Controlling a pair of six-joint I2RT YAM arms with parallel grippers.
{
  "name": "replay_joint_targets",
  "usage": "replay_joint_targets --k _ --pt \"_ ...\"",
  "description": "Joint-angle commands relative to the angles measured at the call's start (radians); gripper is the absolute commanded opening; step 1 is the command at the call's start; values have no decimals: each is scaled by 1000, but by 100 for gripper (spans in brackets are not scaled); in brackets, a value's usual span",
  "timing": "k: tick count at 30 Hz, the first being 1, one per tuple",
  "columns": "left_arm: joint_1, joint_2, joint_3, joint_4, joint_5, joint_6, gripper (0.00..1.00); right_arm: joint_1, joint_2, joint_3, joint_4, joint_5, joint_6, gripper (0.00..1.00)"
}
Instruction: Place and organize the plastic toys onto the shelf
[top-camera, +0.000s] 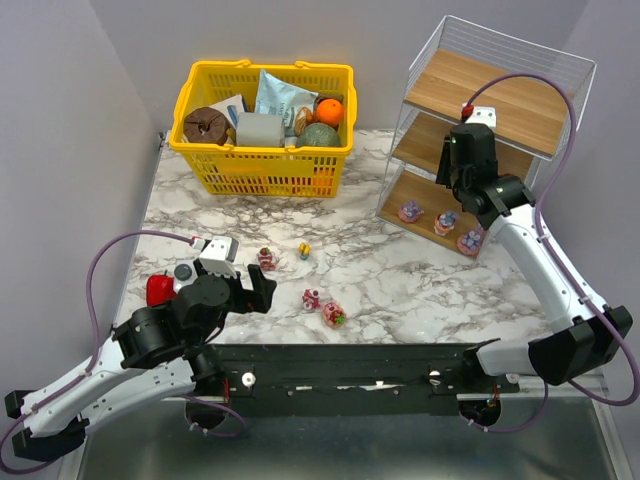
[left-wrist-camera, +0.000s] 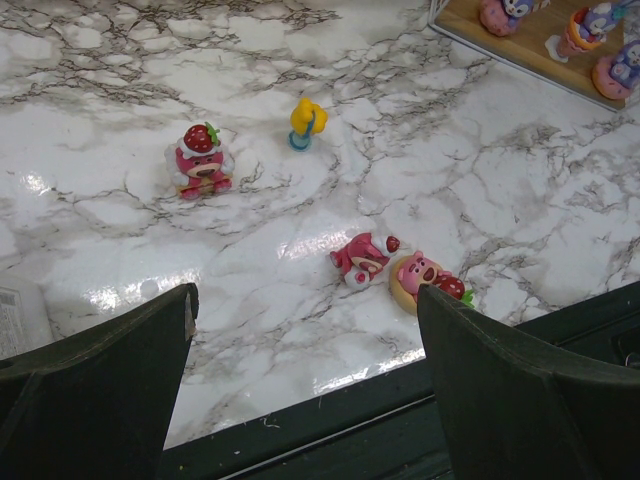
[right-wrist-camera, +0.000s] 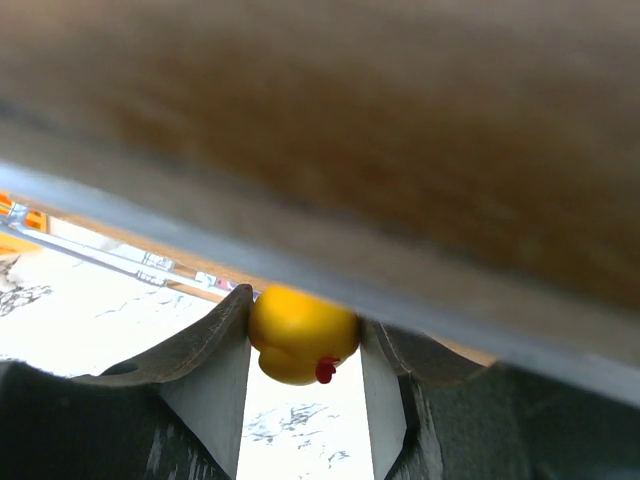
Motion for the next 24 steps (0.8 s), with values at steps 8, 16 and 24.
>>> replay_joint_targets --k 8,16,24 --pt "4 4 -8 4 -19 6 99 -15 43 -32 31 87 -6 49" --pt "4 2 -8 1 -21 6 99 -16 11 -90 112 115 -11 43" --pt "4 1 -8 1 -24 4 99 -16 -35 -147 221 171 -63 41"
